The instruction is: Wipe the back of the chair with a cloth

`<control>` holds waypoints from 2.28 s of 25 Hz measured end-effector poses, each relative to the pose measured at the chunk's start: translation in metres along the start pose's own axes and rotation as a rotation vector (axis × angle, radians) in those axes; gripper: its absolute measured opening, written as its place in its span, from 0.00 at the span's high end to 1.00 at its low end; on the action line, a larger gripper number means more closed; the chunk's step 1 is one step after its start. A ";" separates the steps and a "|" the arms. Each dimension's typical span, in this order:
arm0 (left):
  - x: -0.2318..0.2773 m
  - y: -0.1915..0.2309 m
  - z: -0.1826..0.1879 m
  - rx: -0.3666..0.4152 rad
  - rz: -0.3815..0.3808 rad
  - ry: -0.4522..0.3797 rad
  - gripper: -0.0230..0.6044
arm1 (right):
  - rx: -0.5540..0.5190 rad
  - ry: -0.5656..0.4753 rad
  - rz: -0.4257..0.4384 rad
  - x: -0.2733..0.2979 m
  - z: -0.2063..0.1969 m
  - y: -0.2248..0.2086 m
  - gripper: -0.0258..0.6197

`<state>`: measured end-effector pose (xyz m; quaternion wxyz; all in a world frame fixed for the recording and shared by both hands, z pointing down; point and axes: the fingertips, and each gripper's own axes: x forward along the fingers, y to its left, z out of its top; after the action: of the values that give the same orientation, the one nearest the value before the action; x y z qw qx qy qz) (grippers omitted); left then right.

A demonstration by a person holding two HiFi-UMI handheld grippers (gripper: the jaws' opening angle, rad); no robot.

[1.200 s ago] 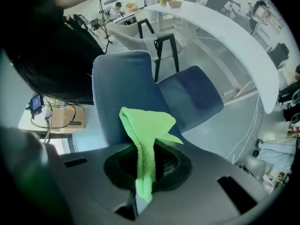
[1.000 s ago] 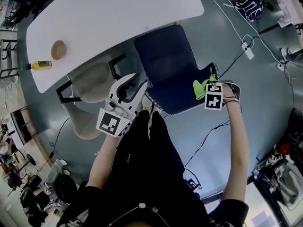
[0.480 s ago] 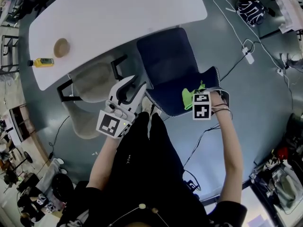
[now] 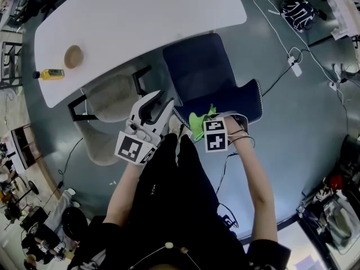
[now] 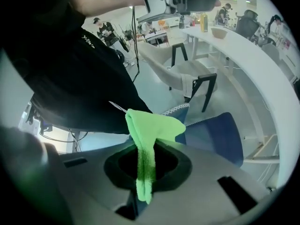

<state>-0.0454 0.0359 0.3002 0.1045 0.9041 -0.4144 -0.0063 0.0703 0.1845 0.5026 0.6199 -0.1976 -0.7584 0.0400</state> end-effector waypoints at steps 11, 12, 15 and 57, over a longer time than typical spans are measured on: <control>0.000 0.003 -0.003 -0.009 -0.002 0.009 0.77 | 0.074 -0.187 0.009 0.022 0.055 -0.006 0.93; 0.001 0.004 -0.003 -0.010 -0.001 0.010 0.77 | 0.088 -0.205 0.010 0.023 0.057 -0.007 0.93; 0.002 0.004 -0.005 -0.011 0.000 0.015 0.77 | 0.110 -0.230 0.013 0.026 0.059 -0.009 0.93; -0.028 0.029 -0.018 -0.013 0.145 0.070 0.77 | 0.413 0.274 -0.371 -0.028 -0.253 -0.133 0.93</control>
<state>-0.0835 0.0423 0.3213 0.1250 0.8706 -0.4749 0.0302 0.2830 0.0054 0.5749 0.7399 0.0708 -0.6669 0.0522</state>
